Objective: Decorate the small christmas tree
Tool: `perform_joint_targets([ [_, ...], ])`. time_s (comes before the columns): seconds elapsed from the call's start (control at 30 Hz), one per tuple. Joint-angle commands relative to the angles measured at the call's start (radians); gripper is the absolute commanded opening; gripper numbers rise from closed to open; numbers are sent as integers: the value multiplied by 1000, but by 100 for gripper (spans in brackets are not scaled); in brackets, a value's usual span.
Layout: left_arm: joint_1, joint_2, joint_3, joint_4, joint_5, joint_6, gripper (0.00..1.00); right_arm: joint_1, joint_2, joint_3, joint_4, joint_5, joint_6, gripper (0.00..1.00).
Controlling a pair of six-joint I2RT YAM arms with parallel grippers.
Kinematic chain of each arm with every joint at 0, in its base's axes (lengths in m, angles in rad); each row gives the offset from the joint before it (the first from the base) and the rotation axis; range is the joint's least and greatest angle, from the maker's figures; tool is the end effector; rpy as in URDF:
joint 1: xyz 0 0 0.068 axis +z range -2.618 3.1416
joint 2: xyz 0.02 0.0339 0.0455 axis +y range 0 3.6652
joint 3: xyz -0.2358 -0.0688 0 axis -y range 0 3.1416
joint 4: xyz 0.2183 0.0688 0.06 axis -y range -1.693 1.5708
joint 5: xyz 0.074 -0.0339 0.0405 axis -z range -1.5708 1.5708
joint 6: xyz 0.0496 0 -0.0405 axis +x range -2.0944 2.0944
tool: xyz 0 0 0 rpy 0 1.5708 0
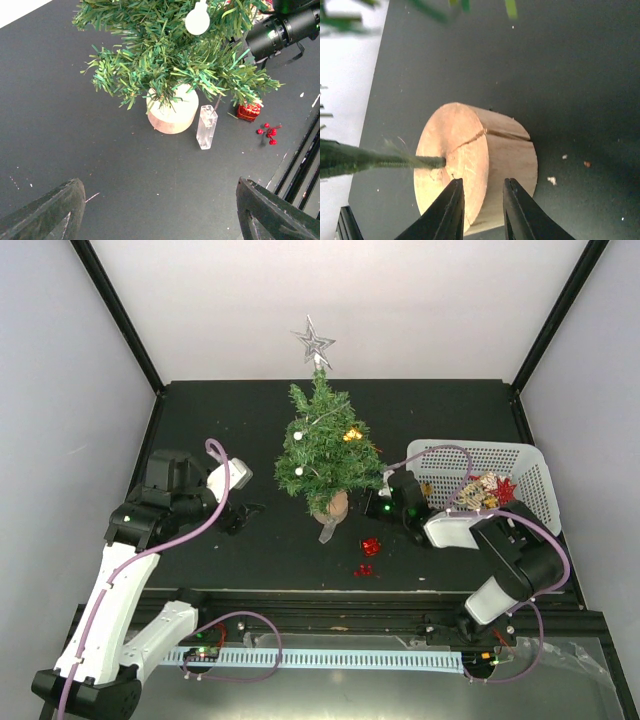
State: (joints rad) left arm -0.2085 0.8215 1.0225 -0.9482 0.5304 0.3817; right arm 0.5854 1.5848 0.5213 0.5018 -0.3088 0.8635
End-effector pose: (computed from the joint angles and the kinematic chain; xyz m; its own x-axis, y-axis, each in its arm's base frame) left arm 0.1386 -0.0550 0.3092 -0.4153 0.4163 -0.8089 0.7503 0.6595 -0.0458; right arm 0.2287 0.1697 0.1230 -0.8516 0.3043 -0.4269 -0.1439 0.6473 0.7485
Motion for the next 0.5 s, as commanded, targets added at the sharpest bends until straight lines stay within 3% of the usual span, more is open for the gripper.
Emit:
perform_joint_targets([
  [0.0,8,-6,-6,23,-18,-8,83,-34,-2,54,-47,-44,-68,25],
  [0.13,9,-4,-6,23,-19,-7,83,-51,12,115,-128,-54,-101,28],
  [0.33,9,-7,-4,19,-20,-4,83,-52,-39,97,-217,-26,-119,52],
  [0.47,9,-12,-8,19,-17,-4,83,-52,-121,64,-277,12,-137,58],
])
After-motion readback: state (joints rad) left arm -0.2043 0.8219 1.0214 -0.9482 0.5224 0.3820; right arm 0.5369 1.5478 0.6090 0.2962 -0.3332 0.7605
